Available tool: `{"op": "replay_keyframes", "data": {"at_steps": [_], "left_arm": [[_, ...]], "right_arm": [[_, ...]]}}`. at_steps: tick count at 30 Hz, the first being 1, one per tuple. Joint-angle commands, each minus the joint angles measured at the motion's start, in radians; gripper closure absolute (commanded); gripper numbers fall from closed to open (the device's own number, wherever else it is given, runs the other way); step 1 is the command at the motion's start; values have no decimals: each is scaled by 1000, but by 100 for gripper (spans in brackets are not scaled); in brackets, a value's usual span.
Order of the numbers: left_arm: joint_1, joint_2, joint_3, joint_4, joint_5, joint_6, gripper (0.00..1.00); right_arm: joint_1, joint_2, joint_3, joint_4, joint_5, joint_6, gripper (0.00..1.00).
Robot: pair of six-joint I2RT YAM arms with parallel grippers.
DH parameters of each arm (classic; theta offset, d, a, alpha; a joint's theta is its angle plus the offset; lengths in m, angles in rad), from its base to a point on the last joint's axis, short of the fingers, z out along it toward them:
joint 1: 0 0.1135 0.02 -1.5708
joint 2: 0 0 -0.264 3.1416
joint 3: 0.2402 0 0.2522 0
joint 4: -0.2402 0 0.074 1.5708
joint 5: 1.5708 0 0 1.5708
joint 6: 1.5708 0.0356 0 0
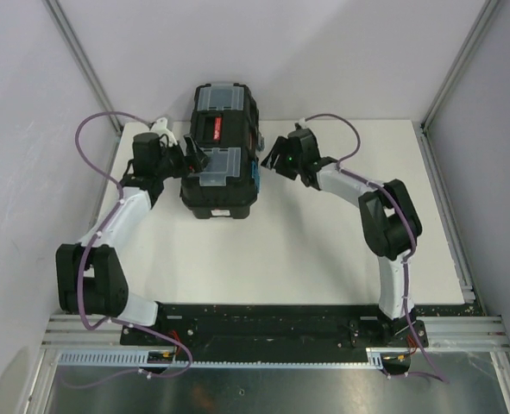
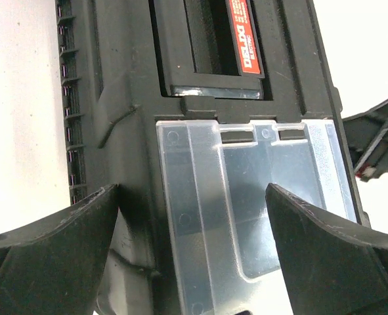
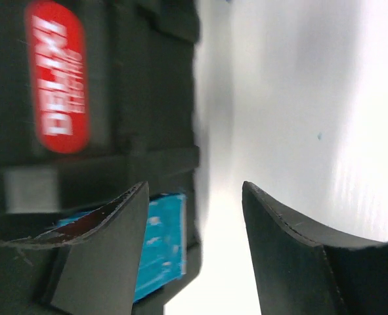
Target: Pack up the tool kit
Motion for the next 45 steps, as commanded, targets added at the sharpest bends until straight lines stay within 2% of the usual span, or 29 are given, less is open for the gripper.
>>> {"op": "replay_keyframes", "data": {"at_steps": [1, 4, 9, 12, 16, 22, 28, 34, 38, 42, 45], "left_arm": [[-17, 50, 82, -323, -4, 44, 5], [6, 79, 147, -325, -52, 6, 4], [16, 158, 250, -314, -86, 1, 4], [20, 217, 304, -311, -70, -12, 6], [25, 271, 316, -310, 26, -56, 14], [26, 231, 214, -311, 129, -73, 20], [25, 111, 74, -310, 216, -78, 23], [4, -23, -75, -310, 293, -95, 26], [-8, -166, -193, -314, 300, -125, 27], [-10, -349, -314, -327, 272, -153, 26], [-10, -461, -371, -343, 195, -153, 22]], "right_arm": [[-9, -82, 52, 93, 25, -29, 36], [-19, -71, 81, 120, 15, -38, 39], [-25, 43, 250, 105, -139, -67, 57], [-25, 131, 367, 30, -245, -62, 69], [-23, 167, 389, -16, -353, -43, 79], [-15, 119, 273, 10, -456, -25, 85], [23, 57, 174, 38, -570, -47, 86], [62, -32, 41, 64, -620, -61, 86], [95, -121, -63, 10, -598, -99, 85], [130, -263, -224, 14, -487, -130, 85], [128, -360, -347, 54, -386, -98, 83]]}}
